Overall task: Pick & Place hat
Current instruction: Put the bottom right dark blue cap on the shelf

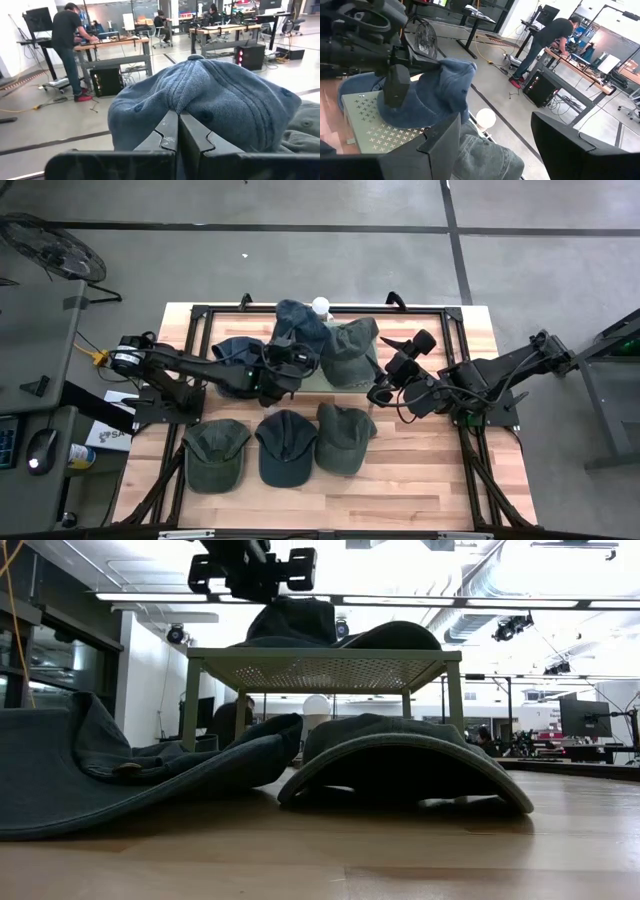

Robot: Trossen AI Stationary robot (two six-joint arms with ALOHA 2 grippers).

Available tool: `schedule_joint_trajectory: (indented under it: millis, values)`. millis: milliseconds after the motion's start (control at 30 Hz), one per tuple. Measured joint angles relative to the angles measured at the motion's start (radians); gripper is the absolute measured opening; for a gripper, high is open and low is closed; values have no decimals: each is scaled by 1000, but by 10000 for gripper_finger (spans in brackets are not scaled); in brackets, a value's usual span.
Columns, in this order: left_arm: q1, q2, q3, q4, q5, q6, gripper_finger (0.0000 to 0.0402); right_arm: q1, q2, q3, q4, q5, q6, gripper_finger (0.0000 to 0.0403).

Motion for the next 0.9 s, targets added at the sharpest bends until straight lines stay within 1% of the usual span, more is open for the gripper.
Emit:
schedule_joint_trajectory:
  millis: [133, 267, 400, 600, 767, 900]
  values:
    - [13, 0, 0, -22, 38, -33, 0, -1, 0, 0, -10, -21, 1, 236]
    - [21, 22, -1, -18, 47, -32, 0, -1, 0, 0, -12, -33, 3, 236]
    - [25, 37, 1, -5, 80, -45, 0, -1, 0, 0, -29, -41, 15, 237]
    - [22, 36, 0, 28, 114, -20, 0, -3, 0, 0, -78, -47, 53, 237]
    - [1, 36, 0, 105, 110, 44, 0, -3, 0, 0, -78, -46, 53, 236]
    - [-29, 36, 12, 130, 63, 98, 0, -3, 0, 0, -78, -46, 52, 238]
